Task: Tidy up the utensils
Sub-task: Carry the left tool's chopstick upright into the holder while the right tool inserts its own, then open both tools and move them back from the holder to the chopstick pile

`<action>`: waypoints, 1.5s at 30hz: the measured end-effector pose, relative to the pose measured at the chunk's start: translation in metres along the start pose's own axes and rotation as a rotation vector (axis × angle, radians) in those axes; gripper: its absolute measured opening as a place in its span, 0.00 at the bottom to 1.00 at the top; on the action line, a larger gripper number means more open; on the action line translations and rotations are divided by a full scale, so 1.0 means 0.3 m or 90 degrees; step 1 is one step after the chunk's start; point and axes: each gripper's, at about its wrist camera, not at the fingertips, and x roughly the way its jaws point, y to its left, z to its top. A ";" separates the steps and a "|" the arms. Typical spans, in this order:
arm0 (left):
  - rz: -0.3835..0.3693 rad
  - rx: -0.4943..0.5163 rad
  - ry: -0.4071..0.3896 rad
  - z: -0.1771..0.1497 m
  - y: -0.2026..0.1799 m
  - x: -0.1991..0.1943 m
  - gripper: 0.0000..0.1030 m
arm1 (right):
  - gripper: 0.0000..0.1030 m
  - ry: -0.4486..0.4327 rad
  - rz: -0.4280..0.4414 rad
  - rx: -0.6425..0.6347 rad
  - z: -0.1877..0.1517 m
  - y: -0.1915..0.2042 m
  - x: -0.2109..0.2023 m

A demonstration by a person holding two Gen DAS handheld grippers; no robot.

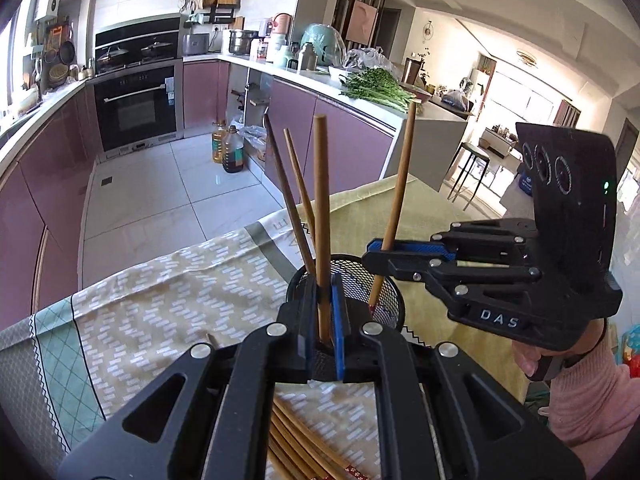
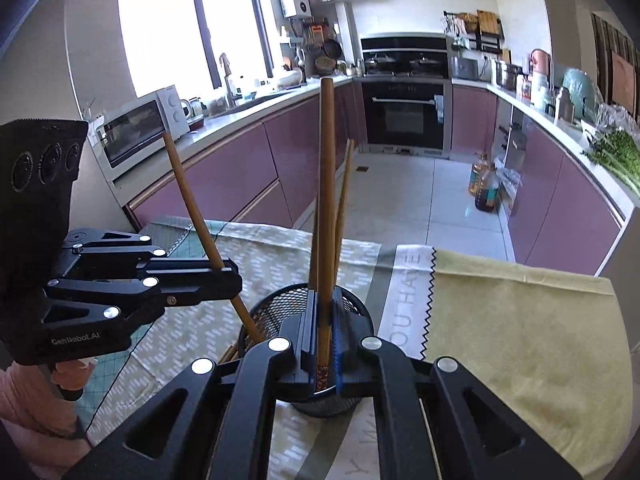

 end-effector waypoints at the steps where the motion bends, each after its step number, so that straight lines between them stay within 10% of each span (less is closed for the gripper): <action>1: 0.001 -0.004 0.001 0.004 0.005 0.005 0.07 | 0.06 0.003 0.002 0.005 -0.001 -0.005 0.008; 12: 0.027 -0.031 0.003 0.001 0.032 0.049 0.09 | 0.08 -0.009 0.001 0.046 0.007 -0.040 0.031; 25: 0.102 0.012 -0.118 -0.179 0.008 -0.207 0.39 | 0.29 -0.075 0.073 -0.023 -0.103 0.089 -0.134; 45: 0.127 -0.018 0.081 -0.591 0.062 -0.060 0.44 | 0.35 0.082 0.099 -0.018 -0.339 0.209 0.094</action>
